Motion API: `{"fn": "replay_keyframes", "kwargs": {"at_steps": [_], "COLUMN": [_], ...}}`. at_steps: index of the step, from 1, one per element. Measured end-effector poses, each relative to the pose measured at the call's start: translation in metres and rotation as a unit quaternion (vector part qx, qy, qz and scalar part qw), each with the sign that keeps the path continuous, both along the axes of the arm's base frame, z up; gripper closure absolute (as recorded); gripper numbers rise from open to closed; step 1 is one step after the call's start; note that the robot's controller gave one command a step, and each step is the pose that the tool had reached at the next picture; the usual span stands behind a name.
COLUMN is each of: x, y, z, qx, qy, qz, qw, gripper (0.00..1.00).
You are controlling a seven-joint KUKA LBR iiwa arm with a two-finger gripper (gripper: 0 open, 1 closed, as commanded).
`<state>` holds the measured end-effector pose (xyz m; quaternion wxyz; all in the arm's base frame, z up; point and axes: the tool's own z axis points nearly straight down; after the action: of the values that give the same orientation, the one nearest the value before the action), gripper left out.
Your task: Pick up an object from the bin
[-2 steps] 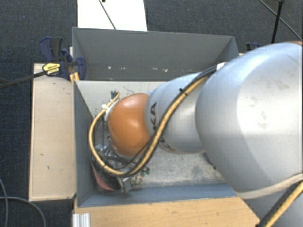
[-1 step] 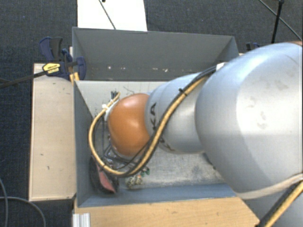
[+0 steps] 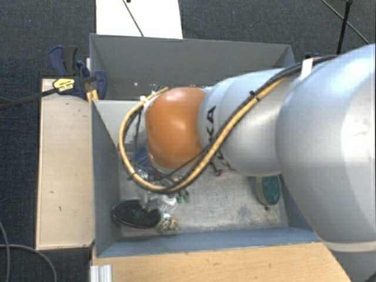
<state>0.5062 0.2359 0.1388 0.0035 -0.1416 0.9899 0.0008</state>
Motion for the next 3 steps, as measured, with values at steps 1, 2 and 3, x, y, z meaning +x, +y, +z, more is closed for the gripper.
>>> {"fn": "replay_keyframes", "kwargs": {"at_steps": [1,2,3], "x": [-0.002,-0.025,-0.027], "y": [0.000,0.003,0.002], "z": [-0.002,-0.067,-0.068], "qx": [-0.001,0.000,-0.001], "qy": [0.0023,-0.0024,0.0015], "qz": [0.000,0.104,0.102], "qw": [1.0000,0.9945,0.9947], "gripper": [0.00,0.00,1.00]}}
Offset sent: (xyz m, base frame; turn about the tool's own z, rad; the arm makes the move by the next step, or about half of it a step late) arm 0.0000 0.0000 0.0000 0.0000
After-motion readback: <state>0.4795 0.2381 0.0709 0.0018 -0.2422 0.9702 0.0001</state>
